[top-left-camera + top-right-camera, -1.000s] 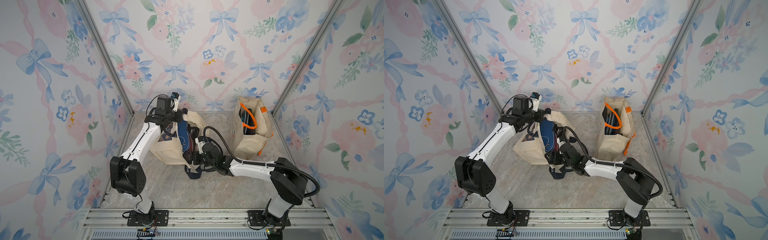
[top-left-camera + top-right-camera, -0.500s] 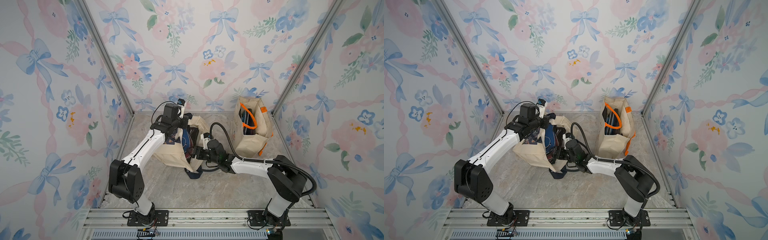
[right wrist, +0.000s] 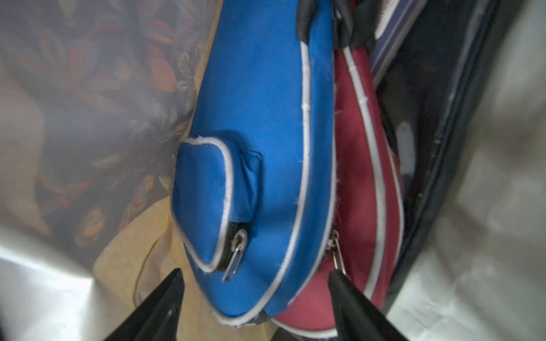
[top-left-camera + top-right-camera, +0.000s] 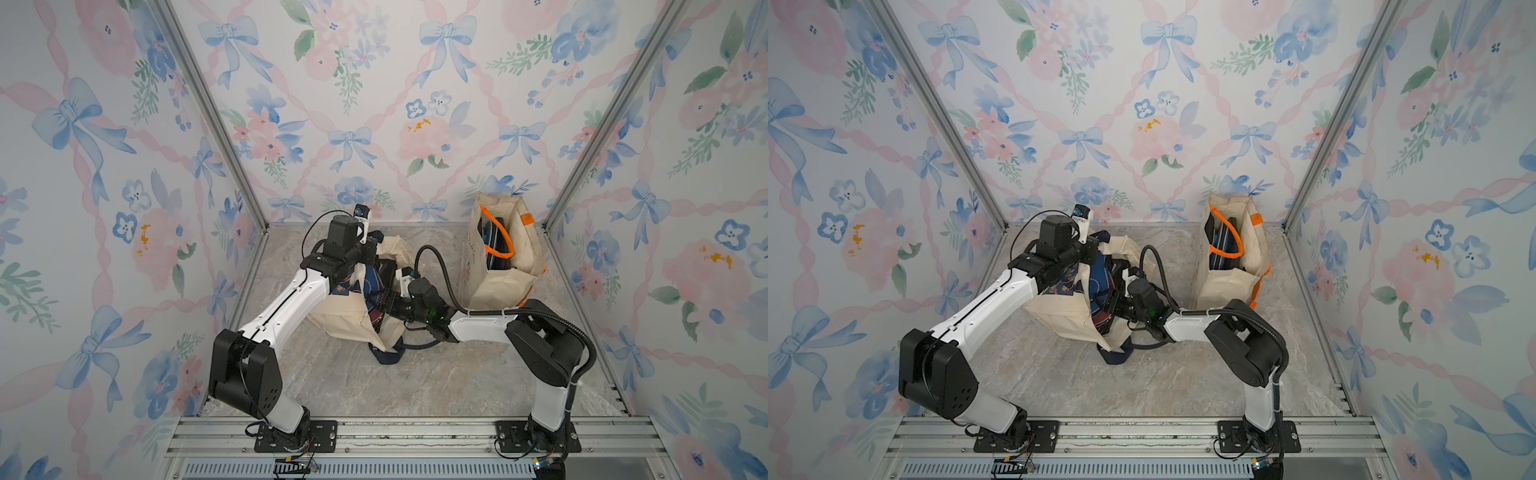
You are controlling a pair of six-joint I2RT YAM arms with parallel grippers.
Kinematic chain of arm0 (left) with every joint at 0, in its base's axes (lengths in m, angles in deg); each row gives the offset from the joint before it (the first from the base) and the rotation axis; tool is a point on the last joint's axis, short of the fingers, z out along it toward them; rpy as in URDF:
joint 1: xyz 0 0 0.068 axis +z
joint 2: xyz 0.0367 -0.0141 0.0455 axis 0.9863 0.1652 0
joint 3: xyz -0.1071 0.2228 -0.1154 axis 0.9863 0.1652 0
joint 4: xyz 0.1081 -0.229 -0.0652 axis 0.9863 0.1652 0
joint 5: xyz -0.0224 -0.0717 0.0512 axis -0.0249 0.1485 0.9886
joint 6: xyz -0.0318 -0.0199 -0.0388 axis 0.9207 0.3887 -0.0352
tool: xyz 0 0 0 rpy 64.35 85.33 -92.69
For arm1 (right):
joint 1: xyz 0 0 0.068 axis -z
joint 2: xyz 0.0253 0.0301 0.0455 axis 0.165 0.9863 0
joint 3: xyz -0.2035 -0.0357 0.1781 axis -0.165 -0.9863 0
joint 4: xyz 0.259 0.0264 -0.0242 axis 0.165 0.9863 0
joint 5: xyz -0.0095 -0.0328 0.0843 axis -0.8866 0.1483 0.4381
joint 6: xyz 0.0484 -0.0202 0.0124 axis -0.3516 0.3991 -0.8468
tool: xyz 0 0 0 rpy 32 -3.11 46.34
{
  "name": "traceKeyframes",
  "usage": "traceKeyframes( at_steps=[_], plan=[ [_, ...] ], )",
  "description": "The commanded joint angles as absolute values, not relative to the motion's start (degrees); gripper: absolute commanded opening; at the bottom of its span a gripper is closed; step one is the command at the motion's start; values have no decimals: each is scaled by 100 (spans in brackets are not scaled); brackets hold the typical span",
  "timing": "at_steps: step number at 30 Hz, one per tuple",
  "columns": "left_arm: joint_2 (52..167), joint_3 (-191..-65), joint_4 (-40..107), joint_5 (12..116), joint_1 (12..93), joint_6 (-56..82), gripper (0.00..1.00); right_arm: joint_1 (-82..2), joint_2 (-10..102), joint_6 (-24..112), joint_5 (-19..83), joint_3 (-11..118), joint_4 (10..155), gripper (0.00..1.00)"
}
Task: Remove the ping pong set from the canvas bag
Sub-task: Pick up the canvas bag from the center of the board, then pick up the ping pong set from the canvas bag.
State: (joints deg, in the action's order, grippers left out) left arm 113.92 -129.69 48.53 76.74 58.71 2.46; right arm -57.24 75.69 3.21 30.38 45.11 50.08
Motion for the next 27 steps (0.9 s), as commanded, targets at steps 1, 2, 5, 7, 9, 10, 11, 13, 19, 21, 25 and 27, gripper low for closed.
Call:
traceKeyframes(
  at_steps=[1, 2, 5, 7, 9, 10, 11, 13, 19, 21, 25, 27],
  plan=[
    [11197, -12892, 4559, 7751, 5840, 431, 0, -5744, 7833, 377, 3097, 4788, 4956, 75],
    [11190, -12883, 4550, 7736, 5835, 448, 0, -5740, 7901, 368, 3112, 4859, 4983, 75],
    [11187, -12883, 4532, 7692, 5826, 465, 0, -5731, 7982, 439, 3072, 4983, 5179, 75],
    [11171, -12866, 4528, 7664, 5826, 458, 0, -5728, 7990, 560, 2996, 5018, 5299, 75],
    [11185, -12849, 4522, 7647, 5832, 458, 0, -5713, 8024, 648, 2993, 5133, 5488, 75],
    [11180, -12848, 4521, 7647, 5820, 466, 0, -5713, 8049, 689, 2977, 5191, 5600, 75],
    [11187, -12839, 4525, 7647, 5810, 464, 0, -5712, 8026, 725, 2947, 5216, 5725, 75],
    [11164, -12830, 4513, 7655, 5807, 453, 0, -5738, 7907, 881, 2744, 5156, 5885, 75],
    [11159, -12812, 4510, 7665, 5805, 423, 0, -5808, 7781, 1146, 2437, 5099, 6210, 76],
    [11154, -12804, 4515, 7664, 5792, 422, 0, -5809, 7819, 1161, 2453, 5123, 6196, 76],
    [11162, -12787, 4507, 7678, 5767, 414, 0, -5781, 7928, 1146, 2592, 5215, 6041, 76],
    [11186, -12795, 4512, 7674, 5743, 414, 0, -5770, 7970, 1146, 2614, 5275, 6028, 76]
  ],
)
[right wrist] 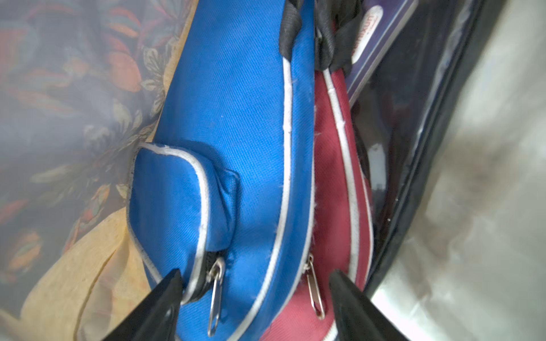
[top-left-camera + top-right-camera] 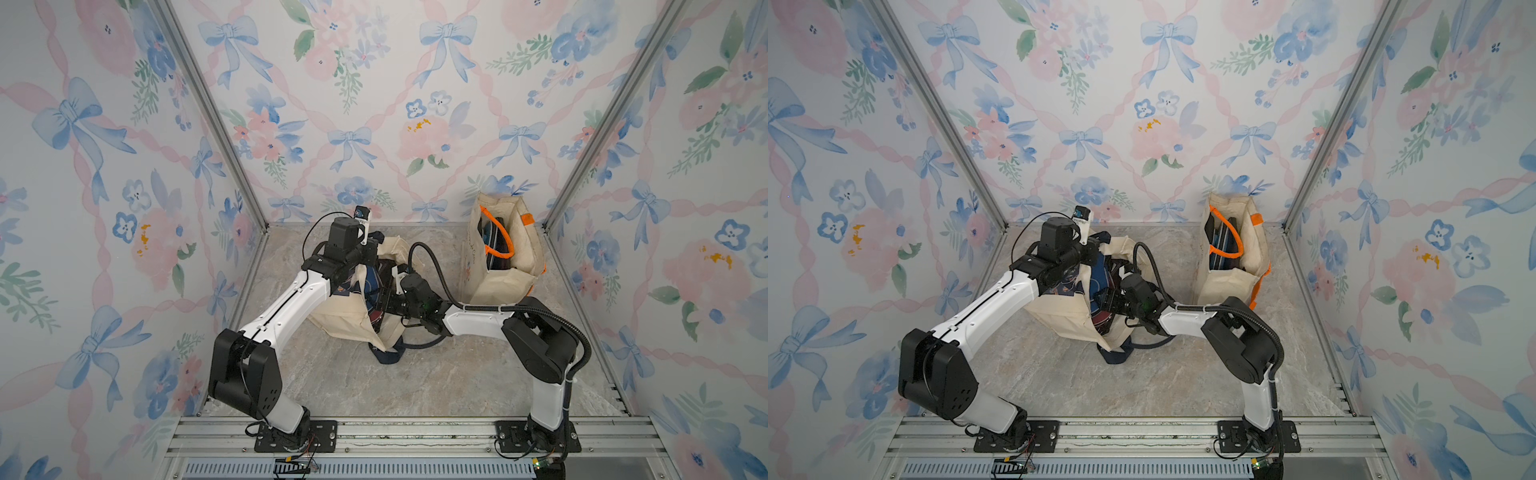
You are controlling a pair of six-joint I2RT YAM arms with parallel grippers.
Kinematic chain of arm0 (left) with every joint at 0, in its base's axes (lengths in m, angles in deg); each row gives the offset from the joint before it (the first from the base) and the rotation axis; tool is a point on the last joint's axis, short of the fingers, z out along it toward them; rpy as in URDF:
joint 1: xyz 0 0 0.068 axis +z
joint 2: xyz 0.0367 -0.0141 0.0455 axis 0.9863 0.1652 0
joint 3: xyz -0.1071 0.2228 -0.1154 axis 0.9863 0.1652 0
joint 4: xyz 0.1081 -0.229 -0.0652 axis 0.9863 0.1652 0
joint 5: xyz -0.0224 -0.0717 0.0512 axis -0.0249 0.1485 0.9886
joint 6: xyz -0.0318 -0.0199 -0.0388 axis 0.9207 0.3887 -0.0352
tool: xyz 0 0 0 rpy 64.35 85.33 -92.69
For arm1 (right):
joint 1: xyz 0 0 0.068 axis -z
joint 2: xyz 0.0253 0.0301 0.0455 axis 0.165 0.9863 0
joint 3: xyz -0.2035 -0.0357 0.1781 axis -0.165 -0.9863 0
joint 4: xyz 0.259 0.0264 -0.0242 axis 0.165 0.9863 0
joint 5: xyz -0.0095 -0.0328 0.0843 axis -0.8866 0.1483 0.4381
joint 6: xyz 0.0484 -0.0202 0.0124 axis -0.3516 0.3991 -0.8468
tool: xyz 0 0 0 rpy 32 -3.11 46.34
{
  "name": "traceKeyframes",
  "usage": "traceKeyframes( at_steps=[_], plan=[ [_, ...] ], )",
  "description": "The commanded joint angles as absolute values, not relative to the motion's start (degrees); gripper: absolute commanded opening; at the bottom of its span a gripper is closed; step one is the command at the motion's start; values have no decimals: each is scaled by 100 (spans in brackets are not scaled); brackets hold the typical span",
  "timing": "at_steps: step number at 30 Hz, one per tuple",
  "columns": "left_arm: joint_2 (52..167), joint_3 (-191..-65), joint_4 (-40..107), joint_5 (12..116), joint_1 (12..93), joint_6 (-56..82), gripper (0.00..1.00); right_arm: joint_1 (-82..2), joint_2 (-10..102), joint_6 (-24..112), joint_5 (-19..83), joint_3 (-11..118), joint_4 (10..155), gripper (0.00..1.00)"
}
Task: Remove the ping pong set from the canvas bag
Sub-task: Pick up the ping pong set from the canvas bag.
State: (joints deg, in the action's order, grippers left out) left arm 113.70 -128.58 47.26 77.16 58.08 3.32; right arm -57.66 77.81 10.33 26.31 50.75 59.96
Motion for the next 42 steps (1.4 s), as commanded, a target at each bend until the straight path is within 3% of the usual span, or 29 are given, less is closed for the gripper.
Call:
traceKeyframes(
  at_steps=[1, 14, 31, 42],
  plan=[
    [11197, -12795, 4508, 7665, 5731, 414, 0, -5766, 8005, 1141, 2649, 5326, 6027, 76],
    [11199, -12797, 4506, 7647, 5618, 406, 0, -5657, 8498, 420, 3234, 5419, 4783, 76],
    [11199, -12809, 4510, 7647, 5550, 388, 0, -5673, 8482, 215, 3123, 5019, 2987, 71],
    [11211, -12795, 4517, 7600, 5509, 396, 0, -5740, 8996, -43, 3227, 5785, 3364, 73]
  ],
)
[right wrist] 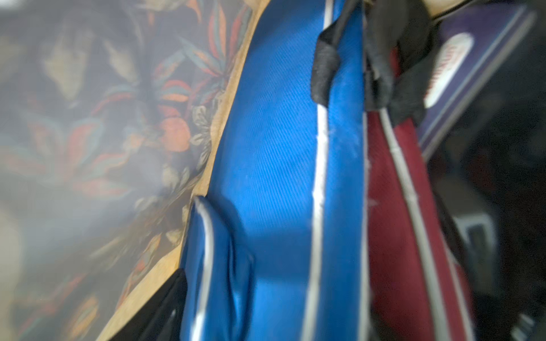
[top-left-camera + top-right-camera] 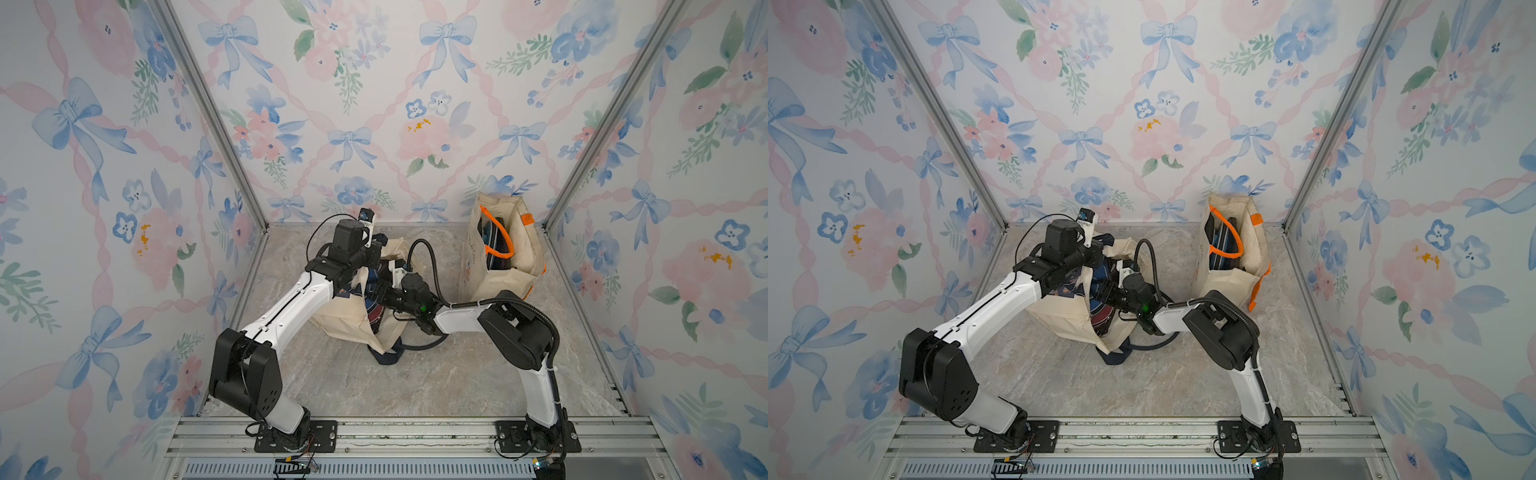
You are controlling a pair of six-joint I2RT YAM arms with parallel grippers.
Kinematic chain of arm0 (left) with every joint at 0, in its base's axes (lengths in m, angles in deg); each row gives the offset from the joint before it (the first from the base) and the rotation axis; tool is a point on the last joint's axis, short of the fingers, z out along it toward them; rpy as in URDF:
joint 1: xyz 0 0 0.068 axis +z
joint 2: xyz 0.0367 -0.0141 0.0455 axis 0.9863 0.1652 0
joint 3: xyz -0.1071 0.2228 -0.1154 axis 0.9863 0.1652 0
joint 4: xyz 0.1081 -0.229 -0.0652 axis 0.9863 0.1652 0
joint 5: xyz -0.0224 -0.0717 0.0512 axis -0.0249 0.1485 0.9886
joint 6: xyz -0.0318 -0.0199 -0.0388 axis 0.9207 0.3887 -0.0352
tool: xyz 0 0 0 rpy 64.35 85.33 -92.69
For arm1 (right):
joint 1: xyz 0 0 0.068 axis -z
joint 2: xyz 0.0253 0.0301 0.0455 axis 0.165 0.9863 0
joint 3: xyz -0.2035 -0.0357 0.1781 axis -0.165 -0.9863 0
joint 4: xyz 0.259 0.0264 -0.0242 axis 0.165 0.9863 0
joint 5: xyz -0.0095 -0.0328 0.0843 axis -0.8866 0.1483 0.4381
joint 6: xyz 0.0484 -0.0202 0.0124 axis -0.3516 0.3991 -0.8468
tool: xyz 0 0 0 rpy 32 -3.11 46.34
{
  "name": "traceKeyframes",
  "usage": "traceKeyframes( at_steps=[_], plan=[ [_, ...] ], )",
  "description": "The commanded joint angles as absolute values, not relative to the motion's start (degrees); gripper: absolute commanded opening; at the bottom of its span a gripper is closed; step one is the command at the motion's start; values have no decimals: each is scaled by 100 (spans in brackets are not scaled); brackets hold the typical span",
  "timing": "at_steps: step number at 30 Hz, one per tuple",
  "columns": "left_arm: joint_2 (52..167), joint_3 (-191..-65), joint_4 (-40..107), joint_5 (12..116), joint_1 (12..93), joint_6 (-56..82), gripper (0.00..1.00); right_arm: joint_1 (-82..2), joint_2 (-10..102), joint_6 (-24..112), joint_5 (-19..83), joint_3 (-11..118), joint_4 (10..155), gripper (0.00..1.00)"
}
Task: Remove the ping pong set from the canvas bag
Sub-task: Pick up the ping pong set from the canvas bag.
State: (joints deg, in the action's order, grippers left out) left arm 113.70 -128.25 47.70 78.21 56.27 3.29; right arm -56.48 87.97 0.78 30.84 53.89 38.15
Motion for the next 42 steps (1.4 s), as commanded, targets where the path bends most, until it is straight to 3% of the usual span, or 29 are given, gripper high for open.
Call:
traceKeyframes(
  at_steps=[1, 5, 10, 12, 25, 32, 42],
  plan=[
    [11222, -12797, 4505, 7603, 5493, 396, 0, -5741, 9032, -83, 3227, 5846, 3415, 73],
    [11252, -12816, 4504, 7594, 5470, 405, 0, -5724, 9038, -62, 3209, 5958, 3547, 62],
    [11238, -12813, 4504, 7744, 5482, 405, 0, -5702, 8902, 12, 3170, 5918, 3589, 35],
    [11222, -12808, 4507, 7883, 5504, 405, 0, -5709, 8802, 98, 3137, 5849, 3662, 30],
    [10947, -12727, 4467, 7859, 6505, 594, 0, -5892, 7583, 1190, 2636, 4908, 4486, 29],
    [10845, -12601, 4432, 7935, 6573, 517, 0, -6005, 7270, 1682, 2300, 4927, 5112, 33],
    [10841, -12575, 4409, 7796, 6574, 545, 0, -6010, 7630, 1647, 2383, 5433, 5864, 60]
  ],
)
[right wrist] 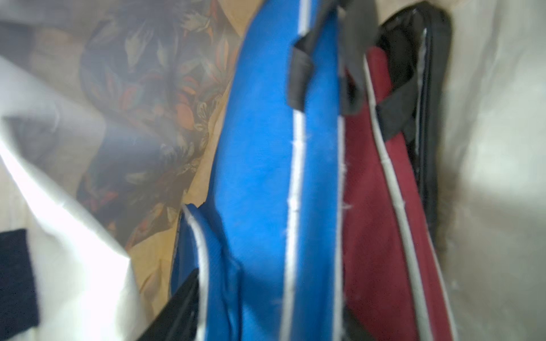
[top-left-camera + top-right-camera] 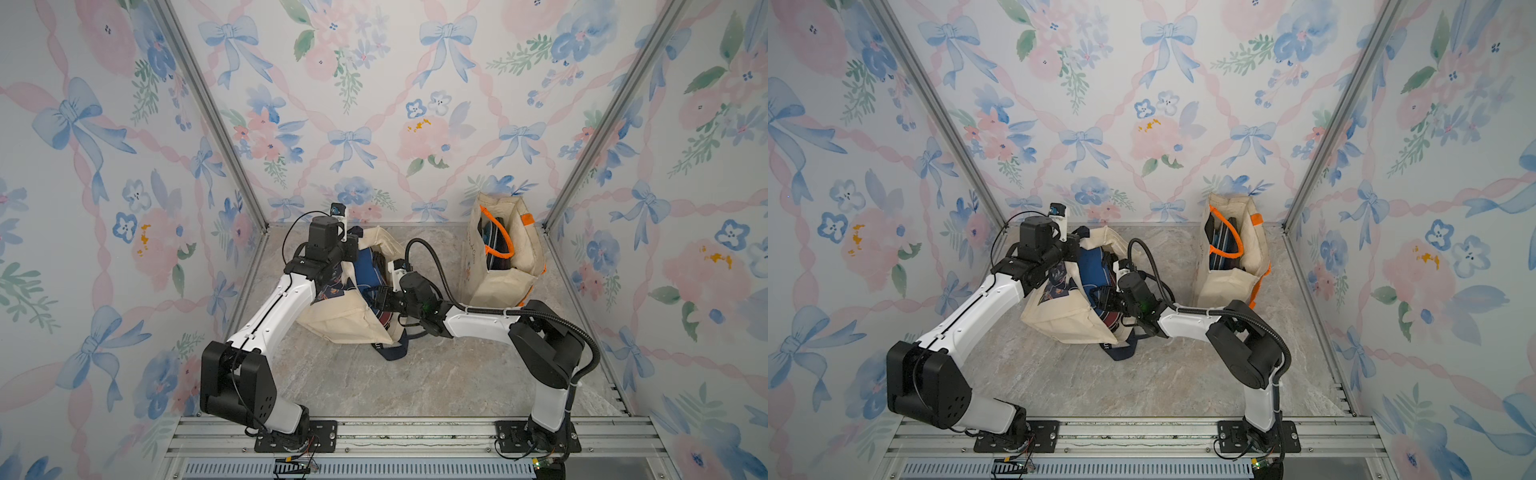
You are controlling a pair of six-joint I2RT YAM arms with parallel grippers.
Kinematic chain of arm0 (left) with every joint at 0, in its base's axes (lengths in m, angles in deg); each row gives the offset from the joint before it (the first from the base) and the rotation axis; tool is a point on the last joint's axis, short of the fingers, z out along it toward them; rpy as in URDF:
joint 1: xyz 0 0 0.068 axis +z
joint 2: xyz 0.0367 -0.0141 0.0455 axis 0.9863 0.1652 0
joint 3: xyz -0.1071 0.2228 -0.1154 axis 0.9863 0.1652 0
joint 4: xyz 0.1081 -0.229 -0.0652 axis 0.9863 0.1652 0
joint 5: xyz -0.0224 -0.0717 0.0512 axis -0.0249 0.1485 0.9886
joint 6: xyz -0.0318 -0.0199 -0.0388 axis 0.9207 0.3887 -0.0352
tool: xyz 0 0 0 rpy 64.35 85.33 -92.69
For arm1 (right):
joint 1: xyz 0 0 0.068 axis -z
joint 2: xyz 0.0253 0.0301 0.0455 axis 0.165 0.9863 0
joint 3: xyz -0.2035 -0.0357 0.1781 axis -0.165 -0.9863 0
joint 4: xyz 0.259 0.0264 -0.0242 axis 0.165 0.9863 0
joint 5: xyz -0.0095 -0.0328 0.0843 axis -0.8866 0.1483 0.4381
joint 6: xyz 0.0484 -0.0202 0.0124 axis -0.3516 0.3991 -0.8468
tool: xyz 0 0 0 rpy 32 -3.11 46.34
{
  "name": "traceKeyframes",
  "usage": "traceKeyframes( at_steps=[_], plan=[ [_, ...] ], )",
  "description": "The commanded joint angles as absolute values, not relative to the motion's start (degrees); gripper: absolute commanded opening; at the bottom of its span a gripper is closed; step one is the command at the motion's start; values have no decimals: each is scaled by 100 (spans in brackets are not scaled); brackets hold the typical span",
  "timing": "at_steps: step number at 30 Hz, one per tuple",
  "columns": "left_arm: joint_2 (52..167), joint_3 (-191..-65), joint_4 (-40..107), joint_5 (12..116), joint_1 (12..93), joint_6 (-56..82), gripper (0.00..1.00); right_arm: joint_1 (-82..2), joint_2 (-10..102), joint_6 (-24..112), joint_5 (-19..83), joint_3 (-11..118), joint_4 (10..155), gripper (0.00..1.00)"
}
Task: Remove the ping pong set from the canvas bag
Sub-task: Pick up the ping pong set from the canvas bag.
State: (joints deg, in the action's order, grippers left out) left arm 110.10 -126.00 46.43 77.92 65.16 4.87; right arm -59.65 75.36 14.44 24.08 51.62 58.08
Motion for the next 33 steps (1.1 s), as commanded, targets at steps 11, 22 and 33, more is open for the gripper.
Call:
traceKeyframes(
  at_steps=[11, 22, 33],
  plan=[
    [10860, -12559, 4398, 7783, 6566, 554, 0, -6003, 7466, 1444, 2545, 5625, 6473, 69],
    [10897, -12549, 4388, 7778, 6522, 556, 0, -6088, 7429, 1772, 2122, 6096, 7222, 79],
    [10939, -12549, 4385, 7787, 6469, 542, 0, -6035, 7736, 2015, 2054, 6625, 7598, 83]
  ],
)
